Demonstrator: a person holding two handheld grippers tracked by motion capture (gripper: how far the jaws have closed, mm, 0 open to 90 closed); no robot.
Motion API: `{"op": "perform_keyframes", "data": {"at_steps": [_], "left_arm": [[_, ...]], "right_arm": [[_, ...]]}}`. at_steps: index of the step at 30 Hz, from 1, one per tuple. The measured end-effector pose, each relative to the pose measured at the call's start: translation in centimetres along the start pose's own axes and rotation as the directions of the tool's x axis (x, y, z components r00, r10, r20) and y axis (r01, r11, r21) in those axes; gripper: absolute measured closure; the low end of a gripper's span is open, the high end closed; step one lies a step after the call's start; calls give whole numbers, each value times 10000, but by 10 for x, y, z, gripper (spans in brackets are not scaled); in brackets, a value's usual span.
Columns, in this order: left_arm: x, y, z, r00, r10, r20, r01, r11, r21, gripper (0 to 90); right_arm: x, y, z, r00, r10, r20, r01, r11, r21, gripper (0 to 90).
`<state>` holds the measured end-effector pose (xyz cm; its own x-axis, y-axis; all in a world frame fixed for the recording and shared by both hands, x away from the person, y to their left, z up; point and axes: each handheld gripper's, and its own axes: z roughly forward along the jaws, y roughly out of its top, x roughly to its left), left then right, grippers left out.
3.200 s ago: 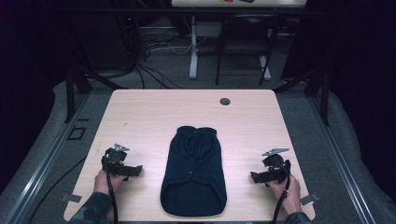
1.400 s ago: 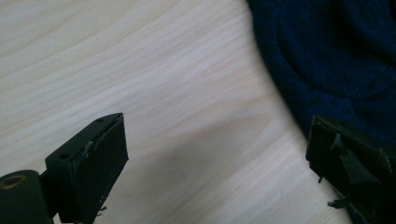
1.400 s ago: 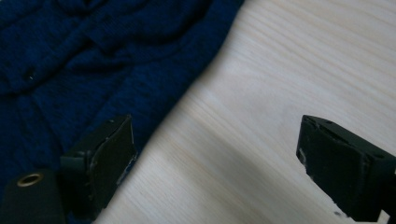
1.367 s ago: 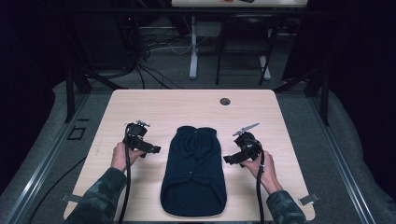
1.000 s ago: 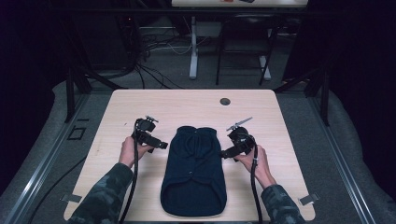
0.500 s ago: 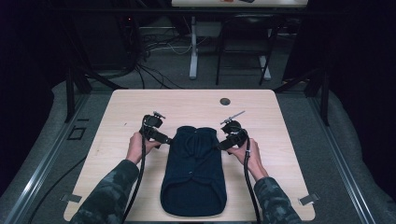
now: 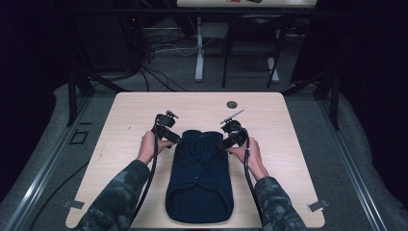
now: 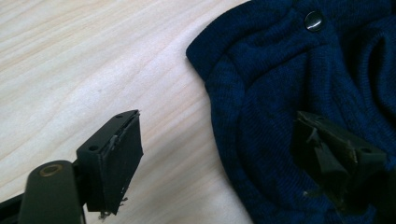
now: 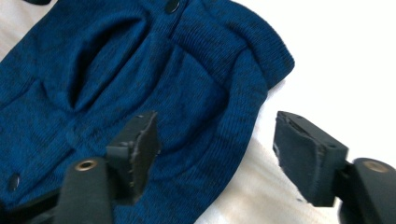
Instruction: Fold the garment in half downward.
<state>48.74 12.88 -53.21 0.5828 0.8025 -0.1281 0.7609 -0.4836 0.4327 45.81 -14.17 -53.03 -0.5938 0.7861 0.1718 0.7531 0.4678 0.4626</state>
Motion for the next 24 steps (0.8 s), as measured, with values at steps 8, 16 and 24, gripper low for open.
{"op": "perform_keyframes", "data": {"at_steps": [8,16,24], "left_arm": [[-1,4,7,9999,-117,79,117,9999,25,251],[-2,4,11,9996,-284,76,286,9994,-207,392],[-7,4,16,9998,-190,44,191,9997,-137,527]], "right_arm": [[-6,8,6,9986,405,340,-405,9992,9,464],[-6,13,13,9962,697,522,-686,9974,-228,532],[-2,15,21,9940,642,885,-634,9979,-121,607]]}}
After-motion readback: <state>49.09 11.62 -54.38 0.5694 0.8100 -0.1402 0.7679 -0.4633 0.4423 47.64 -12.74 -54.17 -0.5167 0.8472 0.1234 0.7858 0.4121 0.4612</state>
